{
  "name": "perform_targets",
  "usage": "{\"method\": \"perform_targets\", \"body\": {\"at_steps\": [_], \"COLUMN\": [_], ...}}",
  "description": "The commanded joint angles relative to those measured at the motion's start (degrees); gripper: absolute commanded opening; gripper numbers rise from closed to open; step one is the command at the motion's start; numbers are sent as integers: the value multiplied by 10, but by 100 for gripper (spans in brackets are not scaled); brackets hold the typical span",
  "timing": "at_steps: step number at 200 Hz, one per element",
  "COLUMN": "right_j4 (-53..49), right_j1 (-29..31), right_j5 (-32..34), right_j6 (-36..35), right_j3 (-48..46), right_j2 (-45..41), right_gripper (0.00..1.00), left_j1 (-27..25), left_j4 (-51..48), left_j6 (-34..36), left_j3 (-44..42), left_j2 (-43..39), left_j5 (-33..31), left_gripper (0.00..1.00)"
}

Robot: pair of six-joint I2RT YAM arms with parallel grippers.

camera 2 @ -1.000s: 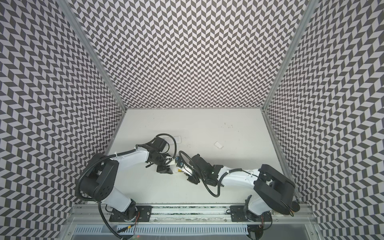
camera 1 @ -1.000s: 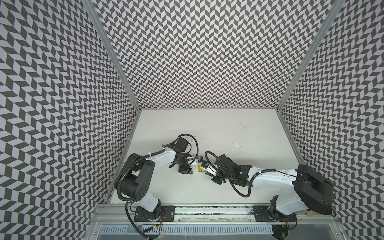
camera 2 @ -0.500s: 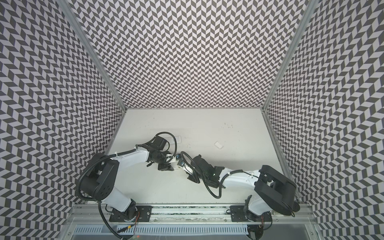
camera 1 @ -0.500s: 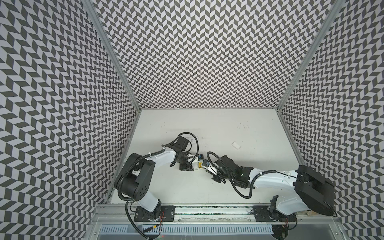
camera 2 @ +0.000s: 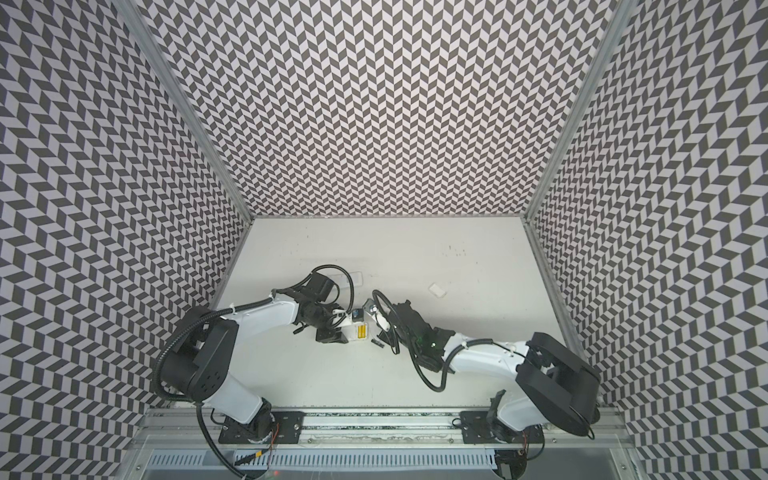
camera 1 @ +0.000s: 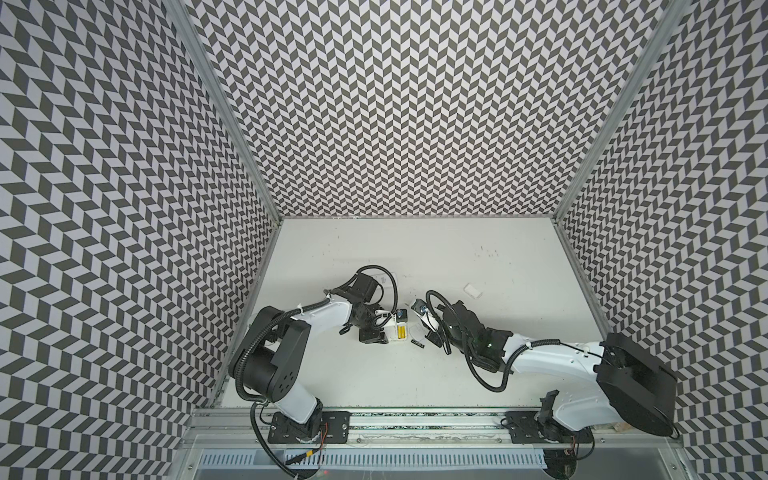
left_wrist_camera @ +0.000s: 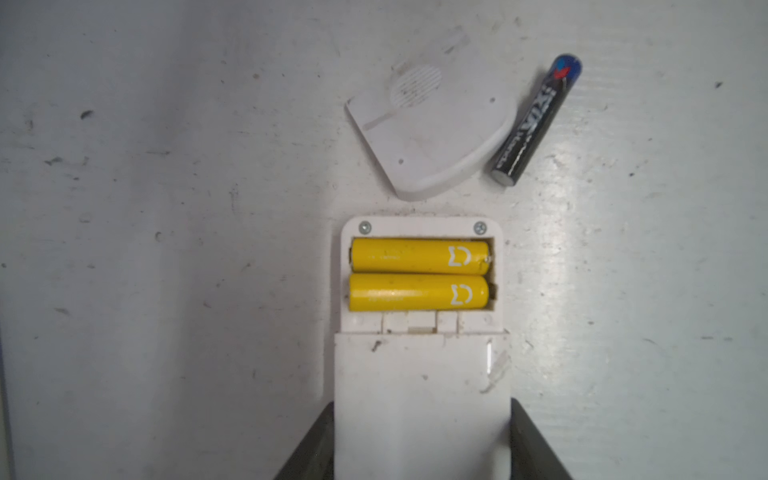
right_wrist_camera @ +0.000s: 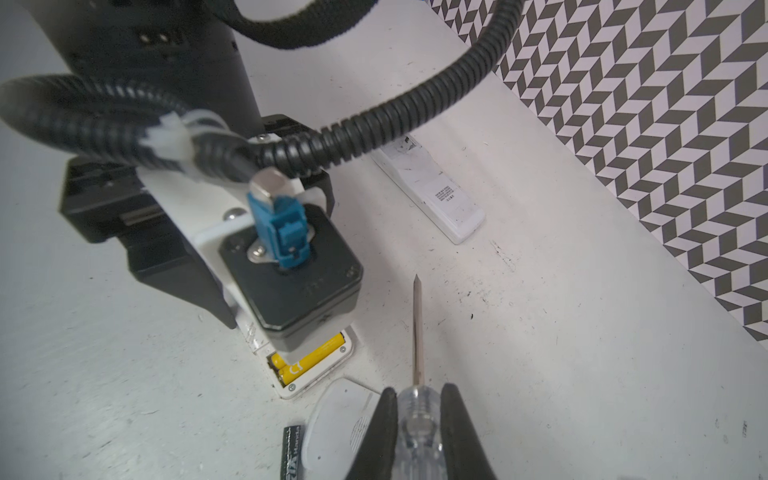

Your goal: Unload the batteries from the remote control

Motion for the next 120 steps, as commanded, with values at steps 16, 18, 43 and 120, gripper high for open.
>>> {"method": "perform_targets", "body": {"at_steps": [16, 18, 43, 120], "right_j4": [25, 24, 14, -12], "right_j1": [-14, -15, -37, -90], "right_j5": [-14, -17, -40, -72], "right_j6": [7, 8, 24, 47], "right_j3": [-8, -9, -20, -59], "right_j2": [-12, -13, -28, -97], "right_gripper": [0, 0, 0, 0], "left_j1": [-6, -6, -7, -29], "left_j4": [-27, -27, -40, -70], "left_j6": [-1, -2, -10, -58], "left_j3": [11, 12, 33, 125], "left_j2": [6, 6, 9, 72], "left_j5": [29, 31, 58, 105], "left_gripper": [62, 64, 83, 100]}}
